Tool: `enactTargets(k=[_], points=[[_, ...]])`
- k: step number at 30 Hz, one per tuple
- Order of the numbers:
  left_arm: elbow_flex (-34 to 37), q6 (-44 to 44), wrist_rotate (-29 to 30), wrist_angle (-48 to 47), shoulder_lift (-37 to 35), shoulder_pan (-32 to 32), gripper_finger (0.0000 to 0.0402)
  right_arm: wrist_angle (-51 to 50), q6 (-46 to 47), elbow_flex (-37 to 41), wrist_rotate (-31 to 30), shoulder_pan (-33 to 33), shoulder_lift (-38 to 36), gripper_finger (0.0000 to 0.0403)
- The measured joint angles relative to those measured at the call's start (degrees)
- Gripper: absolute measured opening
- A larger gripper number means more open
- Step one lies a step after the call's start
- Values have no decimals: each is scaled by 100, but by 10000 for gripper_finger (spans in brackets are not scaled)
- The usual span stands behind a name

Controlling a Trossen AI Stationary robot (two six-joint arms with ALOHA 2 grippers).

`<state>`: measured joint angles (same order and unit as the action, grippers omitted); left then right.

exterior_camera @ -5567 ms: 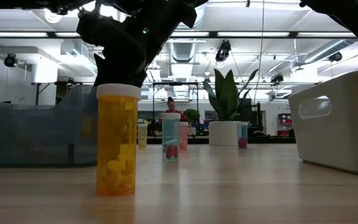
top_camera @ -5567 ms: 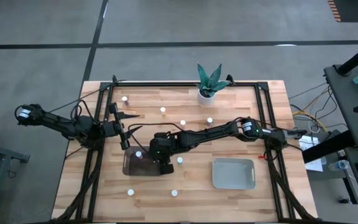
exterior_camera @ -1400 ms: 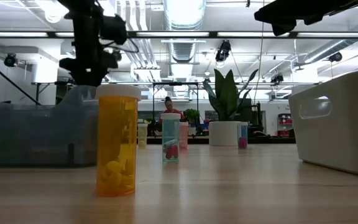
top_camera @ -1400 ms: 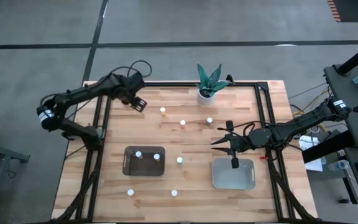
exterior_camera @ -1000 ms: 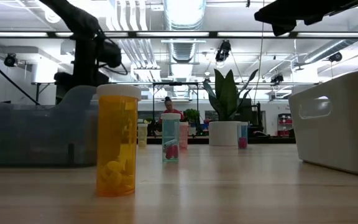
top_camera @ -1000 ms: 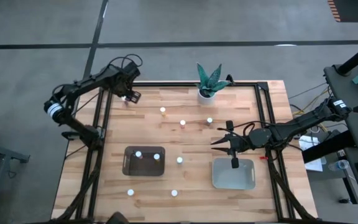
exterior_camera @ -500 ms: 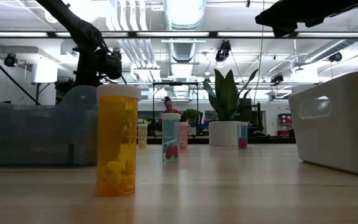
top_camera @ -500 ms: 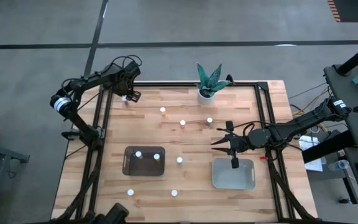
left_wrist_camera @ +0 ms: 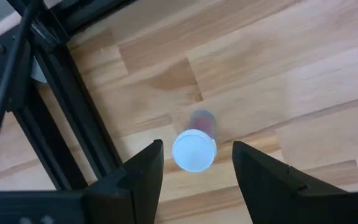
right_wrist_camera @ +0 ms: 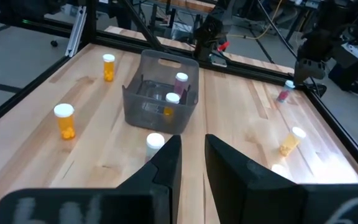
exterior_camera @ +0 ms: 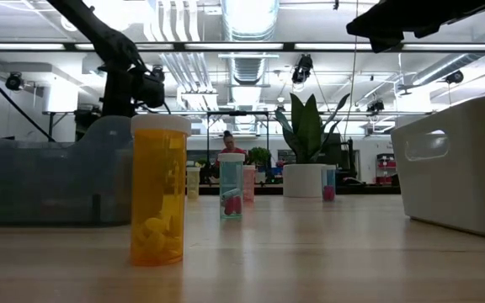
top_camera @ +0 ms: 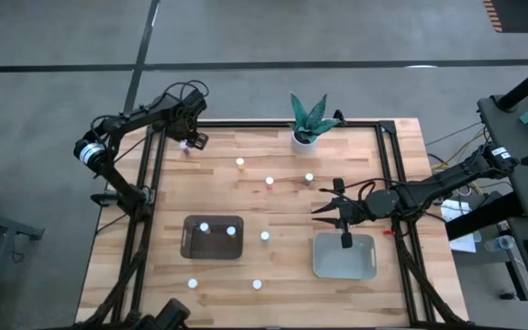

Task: Pick and place medicine bottles into bin by pill shape (circle, oval)
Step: Put the top left blue capsule bottle into the gray bin

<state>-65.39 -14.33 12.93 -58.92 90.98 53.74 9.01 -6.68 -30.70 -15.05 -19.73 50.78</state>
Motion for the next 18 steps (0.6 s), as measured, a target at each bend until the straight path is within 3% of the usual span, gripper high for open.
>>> enactTargets(k=[18], points=[[628, 15, 53, 766, -24, 0, 175, -63, 4, 0, 0, 0, 0, 63]])
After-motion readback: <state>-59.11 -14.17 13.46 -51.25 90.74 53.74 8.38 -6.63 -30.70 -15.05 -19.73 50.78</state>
